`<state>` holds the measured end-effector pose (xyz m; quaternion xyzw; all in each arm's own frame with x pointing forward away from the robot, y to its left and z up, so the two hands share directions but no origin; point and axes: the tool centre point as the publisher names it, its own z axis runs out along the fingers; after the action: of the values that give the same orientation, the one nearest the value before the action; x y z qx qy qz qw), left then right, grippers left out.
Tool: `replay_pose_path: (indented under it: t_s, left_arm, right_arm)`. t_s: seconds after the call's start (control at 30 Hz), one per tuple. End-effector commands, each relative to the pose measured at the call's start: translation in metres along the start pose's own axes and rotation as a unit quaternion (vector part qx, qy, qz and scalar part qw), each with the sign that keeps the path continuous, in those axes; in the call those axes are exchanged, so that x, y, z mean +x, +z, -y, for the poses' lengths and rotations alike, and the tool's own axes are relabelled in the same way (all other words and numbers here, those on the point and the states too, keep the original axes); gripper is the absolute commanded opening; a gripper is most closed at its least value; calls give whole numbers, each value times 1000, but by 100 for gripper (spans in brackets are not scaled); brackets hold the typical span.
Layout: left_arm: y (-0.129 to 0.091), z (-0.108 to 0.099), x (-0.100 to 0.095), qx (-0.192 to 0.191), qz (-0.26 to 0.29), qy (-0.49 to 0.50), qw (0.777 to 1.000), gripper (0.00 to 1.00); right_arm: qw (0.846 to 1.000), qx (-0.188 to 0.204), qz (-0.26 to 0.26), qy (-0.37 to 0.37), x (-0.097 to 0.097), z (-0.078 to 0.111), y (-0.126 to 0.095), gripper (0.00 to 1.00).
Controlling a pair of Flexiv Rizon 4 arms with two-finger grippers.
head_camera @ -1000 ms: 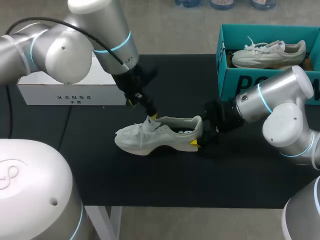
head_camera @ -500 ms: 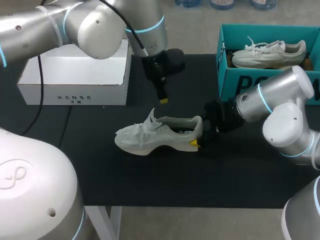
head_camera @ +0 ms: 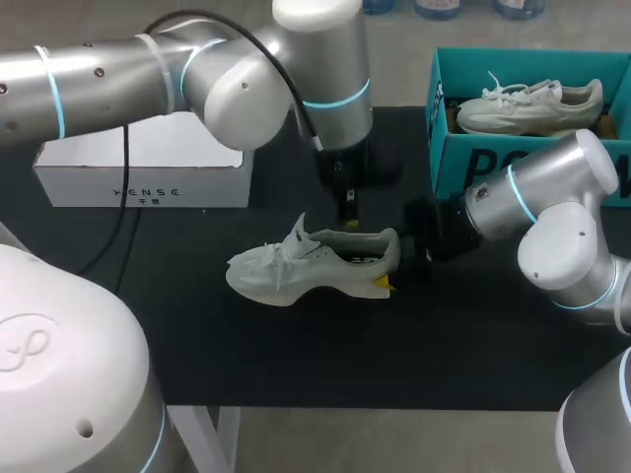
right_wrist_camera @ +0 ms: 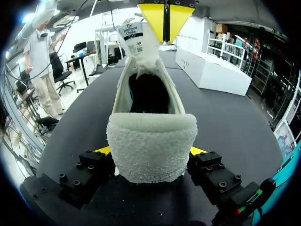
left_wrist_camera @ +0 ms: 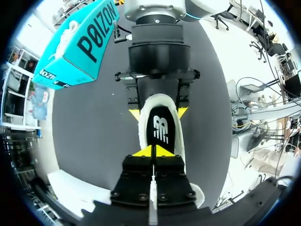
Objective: Take the shoe out of the shoebox, open the shoe tongue, remove and reinsert the insole, then place the shoe into the shoebox
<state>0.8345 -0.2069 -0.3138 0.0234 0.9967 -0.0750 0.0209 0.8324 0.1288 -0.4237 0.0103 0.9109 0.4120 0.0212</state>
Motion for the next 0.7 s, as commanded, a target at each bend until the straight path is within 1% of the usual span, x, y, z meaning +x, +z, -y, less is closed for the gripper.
replay_pose_path:
  t_s: [0.03,0.4,0.43,0.5,0.57,0.67,0.7]
  left_arm:
    - [9,-4,7,8,-21,-16,1000,0]
    - [9,-4,7,8,-21,-16,1000,0]
    - [13,-1,5,12,-15,-20,1000,0]
    - [24,4,4,5,-18,-13,1000,0]
    - [34,7,5,10,-20,3,1000,0]
    - [48,7,6,14,-31,9,999,0]
    - [52,6,7,10,-30,8,999,0]
  right_arm:
    - [1000,1,2,0,-2,4,7,0]
    - [1000,1,2,0,-2,4,7,0]
    - [1000,1,2,0,-2,4,7,0]
    - [1000,1,2,0,-2,4,7,0]
    - [1000,1,2,0,-2,4,7,0]
    - [1000,1,2,0,-2,4,7,0]
    - [1000,1,2,0,-2,4,7,0]
